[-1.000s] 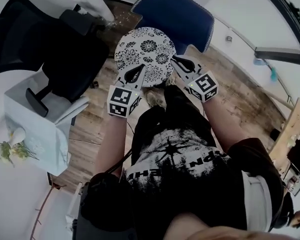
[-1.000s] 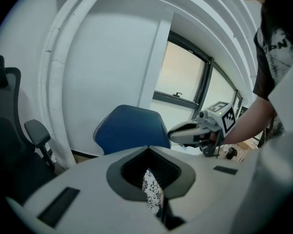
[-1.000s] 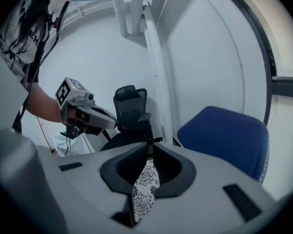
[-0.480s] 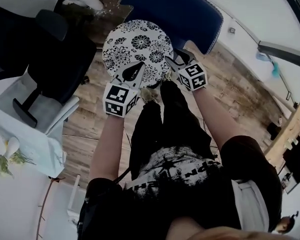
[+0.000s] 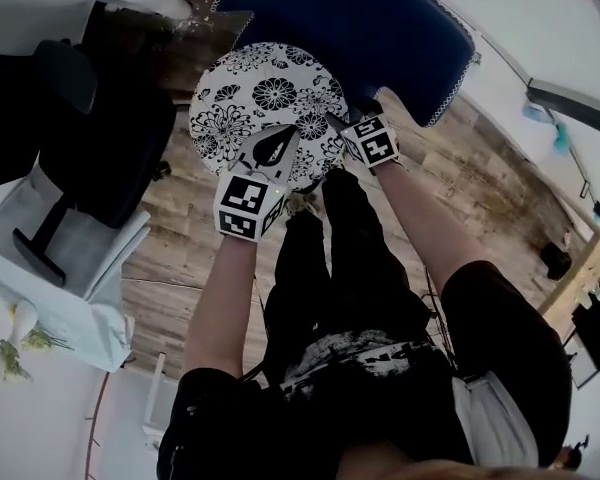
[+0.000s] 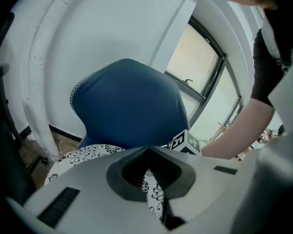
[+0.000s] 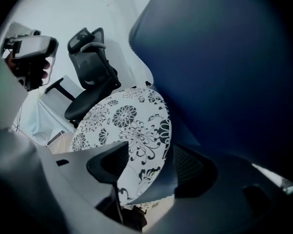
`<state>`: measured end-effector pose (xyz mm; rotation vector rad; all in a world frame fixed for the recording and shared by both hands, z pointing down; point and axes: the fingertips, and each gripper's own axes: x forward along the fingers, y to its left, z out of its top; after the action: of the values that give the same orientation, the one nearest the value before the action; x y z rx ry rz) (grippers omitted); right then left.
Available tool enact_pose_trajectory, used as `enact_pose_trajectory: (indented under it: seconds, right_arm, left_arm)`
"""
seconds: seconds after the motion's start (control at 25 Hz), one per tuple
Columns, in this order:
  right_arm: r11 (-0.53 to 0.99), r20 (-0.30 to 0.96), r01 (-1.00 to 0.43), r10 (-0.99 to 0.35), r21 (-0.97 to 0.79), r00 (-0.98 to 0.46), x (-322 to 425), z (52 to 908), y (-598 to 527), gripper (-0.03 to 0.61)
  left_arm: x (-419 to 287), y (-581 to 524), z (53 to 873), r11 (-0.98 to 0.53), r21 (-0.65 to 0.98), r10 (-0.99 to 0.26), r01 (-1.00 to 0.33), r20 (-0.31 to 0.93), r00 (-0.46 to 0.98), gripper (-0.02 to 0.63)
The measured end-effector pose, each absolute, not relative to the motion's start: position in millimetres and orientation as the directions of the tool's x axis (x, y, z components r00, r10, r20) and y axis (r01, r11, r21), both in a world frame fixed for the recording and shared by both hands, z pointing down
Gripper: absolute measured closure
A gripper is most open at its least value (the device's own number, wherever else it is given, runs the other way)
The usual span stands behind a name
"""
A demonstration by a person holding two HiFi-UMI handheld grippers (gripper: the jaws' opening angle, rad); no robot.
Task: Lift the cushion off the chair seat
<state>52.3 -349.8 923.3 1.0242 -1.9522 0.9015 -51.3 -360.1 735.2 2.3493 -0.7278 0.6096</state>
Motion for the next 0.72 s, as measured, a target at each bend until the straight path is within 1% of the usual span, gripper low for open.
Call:
enact_pose_trajectory:
  seconds: [0.12, 0.24, 0.4, 0.44, 0.56, 0.64, 0.72]
  right_arm:
    - [0.416, 0.861, -0.873, -0.313, -0.255, -0.401, 58, 947, -354, 0.307]
    - [0.436, 0.87, -0.852, -0.249, -0.291, -0.425, 57, 969, -354, 0.308]
    - [0.465, 0.863, -0.825, -0.213, -0.322, -0.457, 53, 973, -357, 0.318]
    - [0.479, 0.862, -0.818, -0.215, -0.317, -0.459, 50, 972, -357, 0.373]
    - [0.504, 0.858, -0.81, -0.23, -0.299, -0.459, 46, 968, -357, 0.494]
    - [0.501, 0.856, -0.815, -0.243, -0.291, -0.455, 46, 967, -357, 0.525]
    - [0.495, 0.853, -0.821, -0.258, -0.287, -0.454, 44, 966, -357, 0.537]
  left_arm:
    - [-42, -360, 748, -0.676, 0.409, -0.331, -0.612, 0.574, 0.749, 0.601]
    - [-39, -362, 757, -0.667, 0.418, -0.33, -0.617, 0.576, 0.748, 0.601]
    - [-41, -357, 767, -0.646, 0.435, -0.332, -0.627, 0.58, 0.744, 0.601]
    - [-42, -355, 769, -0.642, 0.436, -0.332, -0.631, 0.584, 0.741, 0.601]
    - [-43, -348, 776, -0.636, 0.44, -0.322, -0.634, 0.596, 0.736, 0.601]
    - [-43, -341, 780, -0.639, 0.439, -0.309, -0.632, 0.605, 0.734, 0.601]
    - [-44, -336, 781, -0.638, 0.438, -0.305, -0.633, 0.611, 0.73, 0.601]
